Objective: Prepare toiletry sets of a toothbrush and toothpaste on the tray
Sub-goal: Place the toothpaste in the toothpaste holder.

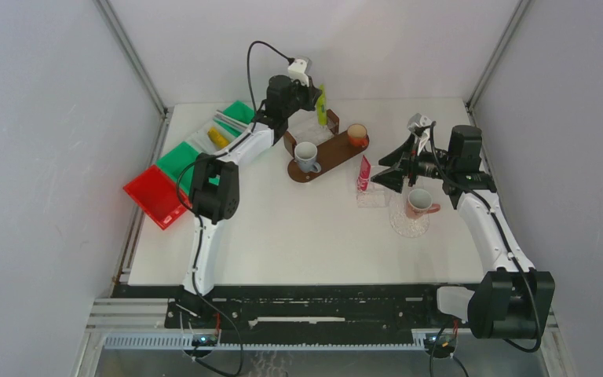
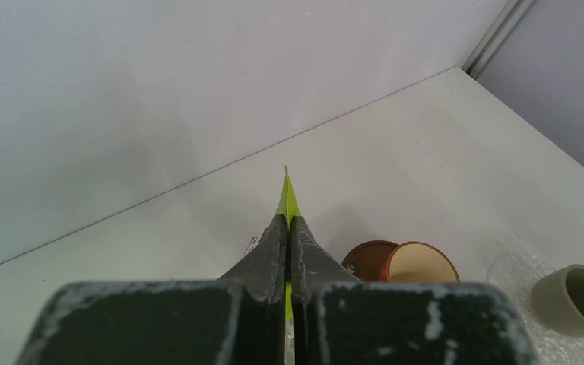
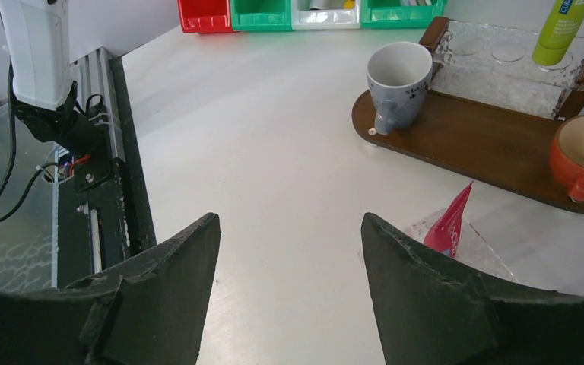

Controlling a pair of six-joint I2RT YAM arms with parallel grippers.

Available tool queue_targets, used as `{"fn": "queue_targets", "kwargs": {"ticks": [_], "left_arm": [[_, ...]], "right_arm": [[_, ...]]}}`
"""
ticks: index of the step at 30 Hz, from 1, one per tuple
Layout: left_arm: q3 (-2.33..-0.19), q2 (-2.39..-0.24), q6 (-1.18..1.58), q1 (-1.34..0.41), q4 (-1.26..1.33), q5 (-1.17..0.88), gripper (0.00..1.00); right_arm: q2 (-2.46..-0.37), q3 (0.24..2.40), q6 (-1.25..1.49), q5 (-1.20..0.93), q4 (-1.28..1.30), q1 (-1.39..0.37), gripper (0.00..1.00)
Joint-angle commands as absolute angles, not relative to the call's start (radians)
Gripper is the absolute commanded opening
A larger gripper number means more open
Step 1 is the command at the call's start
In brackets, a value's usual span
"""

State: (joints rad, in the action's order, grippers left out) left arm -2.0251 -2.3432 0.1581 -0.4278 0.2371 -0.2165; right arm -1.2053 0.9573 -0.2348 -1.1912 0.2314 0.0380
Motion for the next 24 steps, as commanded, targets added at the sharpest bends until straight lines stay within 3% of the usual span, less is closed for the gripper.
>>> {"fn": "queue_targets", "kwargs": {"ticks": [1,24], "left_arm": [[-2.079,-2.316,0.16,-0.424,0.292,-0.216,0.01],[-2.163,-2.378,0.162,-0.417,0.247,-0.182,0.01]], "right_arm": [[-1.19,0.991,-0.245,-1.205,0.216,0.041,0.76],[-1.19,0.991,-0.243,-1.209,0.216,0.038,0.76]]}}
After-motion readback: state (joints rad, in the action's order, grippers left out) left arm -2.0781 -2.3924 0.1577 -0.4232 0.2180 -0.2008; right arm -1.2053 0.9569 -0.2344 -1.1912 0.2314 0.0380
